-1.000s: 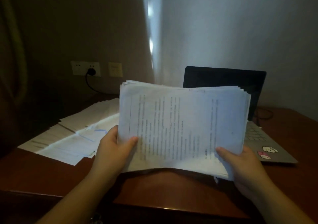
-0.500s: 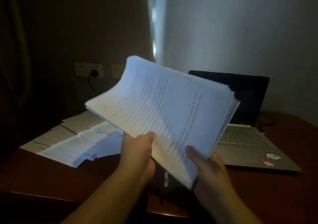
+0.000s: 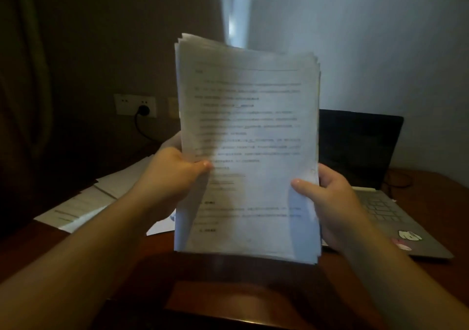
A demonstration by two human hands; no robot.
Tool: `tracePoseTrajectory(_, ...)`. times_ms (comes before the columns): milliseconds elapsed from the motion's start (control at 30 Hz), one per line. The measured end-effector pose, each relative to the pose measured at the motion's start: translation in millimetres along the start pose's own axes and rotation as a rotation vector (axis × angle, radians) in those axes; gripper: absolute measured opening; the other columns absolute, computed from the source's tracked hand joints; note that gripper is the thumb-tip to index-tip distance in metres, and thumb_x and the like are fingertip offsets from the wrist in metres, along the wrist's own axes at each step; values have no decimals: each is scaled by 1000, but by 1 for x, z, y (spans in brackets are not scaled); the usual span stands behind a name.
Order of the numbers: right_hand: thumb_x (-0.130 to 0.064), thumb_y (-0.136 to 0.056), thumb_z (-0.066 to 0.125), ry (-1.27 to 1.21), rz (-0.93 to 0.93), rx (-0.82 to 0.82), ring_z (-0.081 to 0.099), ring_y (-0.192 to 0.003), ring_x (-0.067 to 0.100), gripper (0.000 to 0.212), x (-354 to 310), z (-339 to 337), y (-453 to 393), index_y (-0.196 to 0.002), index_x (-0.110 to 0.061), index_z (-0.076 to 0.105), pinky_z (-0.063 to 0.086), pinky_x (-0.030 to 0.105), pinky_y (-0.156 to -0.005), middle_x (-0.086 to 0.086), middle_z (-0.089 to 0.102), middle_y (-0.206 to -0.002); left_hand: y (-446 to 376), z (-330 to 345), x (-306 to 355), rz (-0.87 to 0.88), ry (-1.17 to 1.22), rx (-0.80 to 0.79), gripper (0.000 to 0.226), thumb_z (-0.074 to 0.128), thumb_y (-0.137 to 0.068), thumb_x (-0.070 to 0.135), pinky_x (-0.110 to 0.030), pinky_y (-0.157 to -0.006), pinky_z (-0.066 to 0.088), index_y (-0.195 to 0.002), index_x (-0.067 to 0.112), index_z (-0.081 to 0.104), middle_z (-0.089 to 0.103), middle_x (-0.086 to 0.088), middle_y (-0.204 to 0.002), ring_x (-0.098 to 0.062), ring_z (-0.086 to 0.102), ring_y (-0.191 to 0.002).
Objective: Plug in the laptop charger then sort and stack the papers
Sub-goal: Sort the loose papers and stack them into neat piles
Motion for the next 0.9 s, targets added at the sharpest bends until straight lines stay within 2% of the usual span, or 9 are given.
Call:
tracePoseTrajectory(67, -7, -92, 62, -6, 4, 20, 73, -89, 17, 25, 6, 4, 6, -104, -28, 65, 60, 39, -68, -8, 74, -95, 4, 0, -9, 24, 28, 42, 34, 68, -89, 6, -44, -83, 59, -106, 33, 58, 72, 7, -97, -17, 70, -92)
tracePoseTrajectory(167, -1, -87, 65, -33, 70, 36, 73, -86, 18, 28, 29, 9, 17, -104, -24, 65, 59, 38, -67, -3, 75, -97, 18, 0, -36, 27, 56, 145, 47, 74, -85, 12, -51, -87, 57, -121, 34, 53, 67, 4, -113, -22, 66, -104)
tracePoseTrajectory(267, -6, -83, 72, -48, 141, 98, 73, -84, 17, 27, 48, 13, 24, -101, -24, 64, 57, 35, -68, -2, 75, -94, 33, 6, -57, 51, -11, 178, 49, 73, -88, 15, -51, -92, 56, -113, 47, 46, 61, 11, -118, -17, 60, -112)
tracePoseTrajectory(333, -9, -84, 73, -22, 142, 110, 72, -83, 16, 24, 49, 15, 23, -97, -26, 63, 56, 33, -68, -7, 75, -88, 35, 10, -62, 83, -39, 198, 44, 69, -91, 16, -47, -95, 54, -115, 45, 45, 57, 16, -118, -14, 55, -115)
tracePoseTrajectory(400, -9, -84, 73, -15, 121, 139, 70, -81, 16, 24, 45, 14, 20, -92, -28, 61, 55, 34, -68, -8, 73, -81, 32, 10, -61, 103, -49, 223, 39, 66, -94, 18, -42, -88, 56, -117, 40, 44, 57, 18, -113, -12, 57, -109)
tracePoseTrajectory(633, -6, -84, 72, -9, 148, 113, 71, -86, 16, 28, 58, 12, 21, -101, -27, 63, 56, 37, -76, -4, 74, -96, 36, 23, -73, 62, -24, 163, 41, 62, -95, 11, -14, -65, 49, -98, 48, 45, 58, 18, -103, -4, 60, -93)
tracePoseTrajectory(700, -7, -85, 72, 0, 146, 110, 70, -87, 15, 27, 61, 11, 20, -99, -28, 64, 56, 38, -77, -8, 75, -91, 35, 23, -77, 68, -47, 179, 42, 63, -95, 13, -19, -77, 48, -106, 49, 45, 56, 14, -116, -9, 56, -104)
tracePoseTrajectory(800, -8, -84, 73, -7, 147, 106, 71, -84, 12, 27, 62, 9, 17, -100, -28, 63, 55, 33, -73, -8, 74, -91, 29, 18, -81, 85, -189, 196, 49, 66, -94, 22, -33, -91, 50, -134, 39, 43, 47, 9, -136, -14, 49, -122)
tracePoseTrajectory(900, -11, -83, 74, -21, 151, 78, 72, -88, 14, 29, 60, 6, 15, -106, -24, 63, 56, 35, -74, -4, 75, -98, 26, 15, -82, 78, -177, 189, 44, 68, -92, 29, -47, -93, 55, -130, 38, 47, 52, 9, -131, -19, 53, -121)
Point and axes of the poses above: each hand's wrist, its own y-axis away from the middle knuckle, its own z-axis out of the palm, x = y × z, the point moved 3 cm from there along -y, towards the middle knuckle
